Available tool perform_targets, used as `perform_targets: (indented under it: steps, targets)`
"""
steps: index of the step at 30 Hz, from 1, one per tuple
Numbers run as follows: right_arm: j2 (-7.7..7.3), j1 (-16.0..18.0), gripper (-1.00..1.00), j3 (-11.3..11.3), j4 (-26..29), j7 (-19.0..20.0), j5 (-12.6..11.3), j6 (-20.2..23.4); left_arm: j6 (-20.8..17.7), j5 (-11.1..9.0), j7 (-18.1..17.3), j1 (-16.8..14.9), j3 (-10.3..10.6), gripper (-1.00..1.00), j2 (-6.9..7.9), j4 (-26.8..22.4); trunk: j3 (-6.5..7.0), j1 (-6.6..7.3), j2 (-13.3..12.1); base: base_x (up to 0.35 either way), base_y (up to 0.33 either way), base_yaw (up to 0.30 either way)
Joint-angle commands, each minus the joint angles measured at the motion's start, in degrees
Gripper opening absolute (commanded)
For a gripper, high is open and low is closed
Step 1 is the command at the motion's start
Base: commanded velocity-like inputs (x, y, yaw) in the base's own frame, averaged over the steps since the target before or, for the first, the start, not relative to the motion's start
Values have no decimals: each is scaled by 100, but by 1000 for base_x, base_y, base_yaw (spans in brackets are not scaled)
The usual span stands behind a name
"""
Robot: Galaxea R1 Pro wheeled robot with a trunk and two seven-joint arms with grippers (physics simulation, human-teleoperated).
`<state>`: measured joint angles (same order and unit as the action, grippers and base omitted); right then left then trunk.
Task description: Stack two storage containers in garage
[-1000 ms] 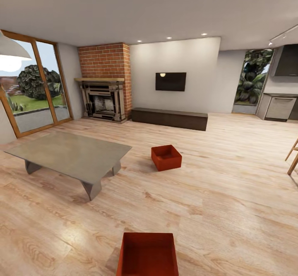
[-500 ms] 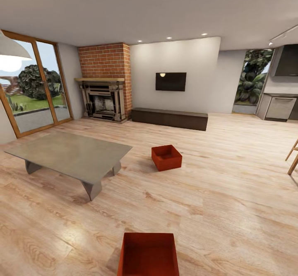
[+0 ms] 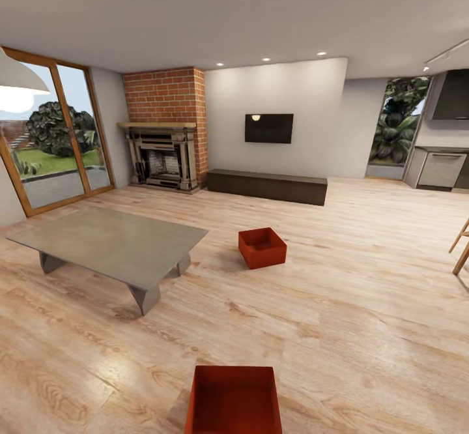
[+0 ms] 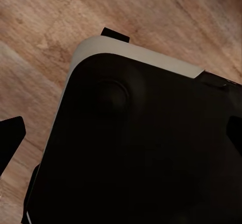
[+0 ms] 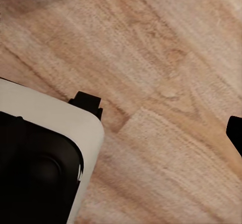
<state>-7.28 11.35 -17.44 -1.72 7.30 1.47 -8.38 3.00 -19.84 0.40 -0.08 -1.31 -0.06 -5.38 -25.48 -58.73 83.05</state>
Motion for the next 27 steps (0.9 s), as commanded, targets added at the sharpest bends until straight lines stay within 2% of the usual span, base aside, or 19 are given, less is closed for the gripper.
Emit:
perform_targets:
  steps: [1,27]
  targets:
    - [-2,8,100,-2,-19,13,10,-37,12,-11,4,-1,-7,100,2,-3,-10,0,3,0,0,0]
    - [-27,8,100,3,-20,9,28,-64,16,16,4,-1,8,100,14,-7,-239,0,3,0,0,0]
